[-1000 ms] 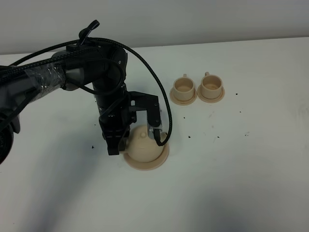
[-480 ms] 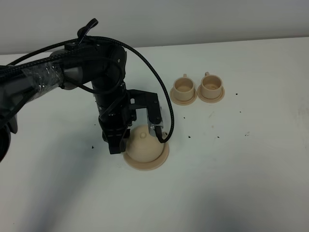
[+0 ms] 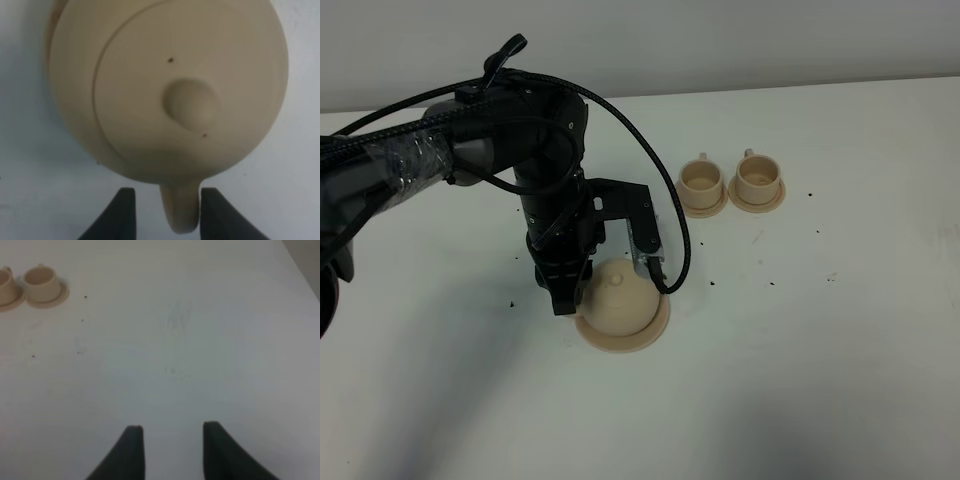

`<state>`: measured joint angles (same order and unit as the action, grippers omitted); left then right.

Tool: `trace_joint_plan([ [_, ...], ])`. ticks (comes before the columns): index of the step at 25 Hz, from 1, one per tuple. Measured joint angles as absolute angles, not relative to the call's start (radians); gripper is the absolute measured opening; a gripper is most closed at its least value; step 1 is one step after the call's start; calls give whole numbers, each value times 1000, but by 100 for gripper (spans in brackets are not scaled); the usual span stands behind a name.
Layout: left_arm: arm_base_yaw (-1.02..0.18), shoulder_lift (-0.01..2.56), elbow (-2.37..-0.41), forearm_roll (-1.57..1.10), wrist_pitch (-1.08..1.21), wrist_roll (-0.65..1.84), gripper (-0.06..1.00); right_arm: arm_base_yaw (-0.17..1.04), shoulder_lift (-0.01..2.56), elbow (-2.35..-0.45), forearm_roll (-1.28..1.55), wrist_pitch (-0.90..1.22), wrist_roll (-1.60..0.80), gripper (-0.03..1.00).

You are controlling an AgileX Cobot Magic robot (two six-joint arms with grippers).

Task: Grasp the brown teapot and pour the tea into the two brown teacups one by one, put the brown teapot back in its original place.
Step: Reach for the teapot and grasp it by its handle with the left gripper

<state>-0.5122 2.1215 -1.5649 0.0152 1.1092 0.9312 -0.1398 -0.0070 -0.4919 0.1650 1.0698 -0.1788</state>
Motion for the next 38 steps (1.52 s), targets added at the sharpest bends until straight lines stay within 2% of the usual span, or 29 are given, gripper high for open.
trace_joint_plan([
  [16, -531, 2121, -1565, 31, 1130, 832, 34, -140, -7, -492, 166, 1070, -179, 31],
  [27, -531, 2121, -1565, 29, 1133, 828, 16, -140, -7, -492, 166, 1070, -179, 31],
  [38, -531, 2121, -1565, 28, 1133, 828, 15, -140, -7, -492, 166, 1070, -179, 31],
])
